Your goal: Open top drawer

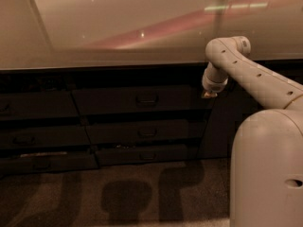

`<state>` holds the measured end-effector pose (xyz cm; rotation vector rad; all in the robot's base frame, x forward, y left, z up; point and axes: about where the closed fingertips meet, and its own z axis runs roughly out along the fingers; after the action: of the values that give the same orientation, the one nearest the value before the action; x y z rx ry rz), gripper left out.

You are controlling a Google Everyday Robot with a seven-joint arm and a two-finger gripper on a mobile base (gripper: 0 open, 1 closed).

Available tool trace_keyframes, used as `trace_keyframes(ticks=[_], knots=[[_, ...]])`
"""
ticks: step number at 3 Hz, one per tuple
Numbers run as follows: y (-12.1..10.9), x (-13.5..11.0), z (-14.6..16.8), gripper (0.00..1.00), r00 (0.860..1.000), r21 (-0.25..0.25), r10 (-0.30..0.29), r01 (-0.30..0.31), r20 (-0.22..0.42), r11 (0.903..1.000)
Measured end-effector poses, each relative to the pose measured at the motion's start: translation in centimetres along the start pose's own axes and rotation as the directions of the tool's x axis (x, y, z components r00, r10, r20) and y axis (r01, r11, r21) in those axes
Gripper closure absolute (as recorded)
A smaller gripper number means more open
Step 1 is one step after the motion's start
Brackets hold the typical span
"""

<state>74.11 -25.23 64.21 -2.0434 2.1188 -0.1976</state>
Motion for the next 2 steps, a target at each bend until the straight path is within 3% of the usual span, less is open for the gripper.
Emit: trace_keyframes(ticks=[1, 2], knots=[[0.01, -0.01, 0.02, 1.0, 1.0, 0.0, 0.0, 0.0, 0.0, 1.0], [0.07, -0.16, -0.04, 1.0, 1.0, -0.005, -0.005, 0.005, 0.0, 1.0]])
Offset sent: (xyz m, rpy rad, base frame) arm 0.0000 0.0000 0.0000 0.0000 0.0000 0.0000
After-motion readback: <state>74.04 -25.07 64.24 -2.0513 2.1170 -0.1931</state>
